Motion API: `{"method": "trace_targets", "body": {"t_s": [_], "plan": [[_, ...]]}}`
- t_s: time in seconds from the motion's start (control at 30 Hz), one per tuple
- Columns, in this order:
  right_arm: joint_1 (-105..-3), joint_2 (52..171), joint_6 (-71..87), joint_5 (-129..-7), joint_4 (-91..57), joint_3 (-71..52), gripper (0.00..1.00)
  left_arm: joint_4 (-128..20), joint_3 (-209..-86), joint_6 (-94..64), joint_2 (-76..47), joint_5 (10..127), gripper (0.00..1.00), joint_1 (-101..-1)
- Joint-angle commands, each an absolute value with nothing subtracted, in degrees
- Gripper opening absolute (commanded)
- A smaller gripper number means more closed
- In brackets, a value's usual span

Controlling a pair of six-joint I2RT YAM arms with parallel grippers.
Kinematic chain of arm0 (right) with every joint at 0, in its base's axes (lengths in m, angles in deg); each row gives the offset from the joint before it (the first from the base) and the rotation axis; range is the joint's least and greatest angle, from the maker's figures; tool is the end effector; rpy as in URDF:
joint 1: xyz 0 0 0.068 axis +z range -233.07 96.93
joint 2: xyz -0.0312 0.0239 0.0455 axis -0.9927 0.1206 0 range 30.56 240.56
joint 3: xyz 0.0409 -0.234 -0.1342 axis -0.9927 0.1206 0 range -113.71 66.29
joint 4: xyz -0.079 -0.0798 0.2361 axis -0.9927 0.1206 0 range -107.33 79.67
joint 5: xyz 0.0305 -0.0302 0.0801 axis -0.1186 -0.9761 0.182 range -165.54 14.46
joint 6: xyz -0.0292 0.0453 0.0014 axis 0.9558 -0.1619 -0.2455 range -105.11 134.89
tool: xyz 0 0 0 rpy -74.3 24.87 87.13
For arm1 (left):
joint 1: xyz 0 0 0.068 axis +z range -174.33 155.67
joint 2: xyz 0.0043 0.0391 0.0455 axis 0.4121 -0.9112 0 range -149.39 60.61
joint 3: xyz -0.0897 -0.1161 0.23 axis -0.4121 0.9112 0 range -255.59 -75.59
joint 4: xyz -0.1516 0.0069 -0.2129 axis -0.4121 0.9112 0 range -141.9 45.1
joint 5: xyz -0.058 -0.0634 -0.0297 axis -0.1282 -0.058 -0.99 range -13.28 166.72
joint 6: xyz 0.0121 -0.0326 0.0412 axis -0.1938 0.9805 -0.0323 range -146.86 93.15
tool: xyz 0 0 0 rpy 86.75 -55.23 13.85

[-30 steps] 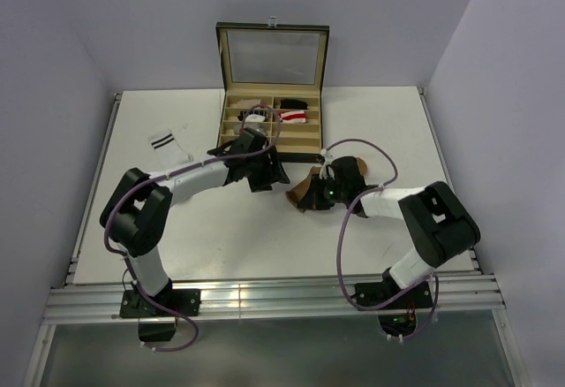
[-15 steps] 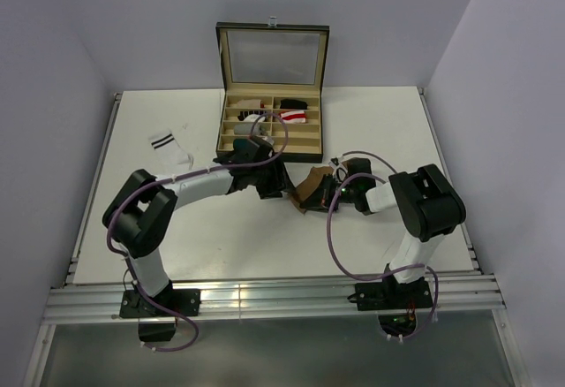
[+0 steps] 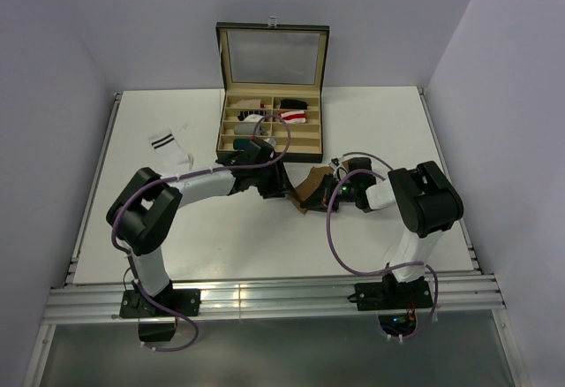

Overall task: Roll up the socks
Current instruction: Roll the sock at the center of the board.

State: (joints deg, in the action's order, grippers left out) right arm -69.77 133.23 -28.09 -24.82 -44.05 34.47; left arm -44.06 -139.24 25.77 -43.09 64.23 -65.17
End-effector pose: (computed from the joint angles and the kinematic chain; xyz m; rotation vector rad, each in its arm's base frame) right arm 0.2702 0.0921 0.0920 0.1510 2.4694 1.4979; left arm 0.2837 -0.2555 0.1776 -0.1601 2.6318 -0.9362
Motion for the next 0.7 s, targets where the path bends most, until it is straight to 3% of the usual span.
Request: {"method": "trace_targets", "body": {"t_s": [0.0,0.13,0.2,0.27,0.57,0.67], "plan": [[-70.2,135.1,-26.4,-27.4,-40.3,33.8,0.00,-47.9,-138.5,24.4,-43.4,64.2,0.46,-65.1],[-70.2,135.1,-26.3,-27.6,-39.6,33.4,0.00,-48.1,-139.7,23.8,-44.9,63.8,0.44,-65.1],[-70.2,135.1,-26.2,-27.6,-39.5,33.2,0.00,-48.1,-139.9,23.7,-45.4,63.5,0.36,-65.1],[-70.2,135.2,-26.1,-27.6,-39.1,33.1,0.00,-49.0,-139.2,23.9,-45.0,63.4,0.34,-65.2],[-70.2,134.3,-25.1,-28.3,-37.4,32.8,0.00,-51.7,-133.9,20.9,-41.2,62.1,0.34,-64.2],[-70.2,133.8,-24.7,-28.5,-36.6,32.8,0.00,-53.5,-133.8,19.2,-41.6,61.8,0.38,-64.2]]}}
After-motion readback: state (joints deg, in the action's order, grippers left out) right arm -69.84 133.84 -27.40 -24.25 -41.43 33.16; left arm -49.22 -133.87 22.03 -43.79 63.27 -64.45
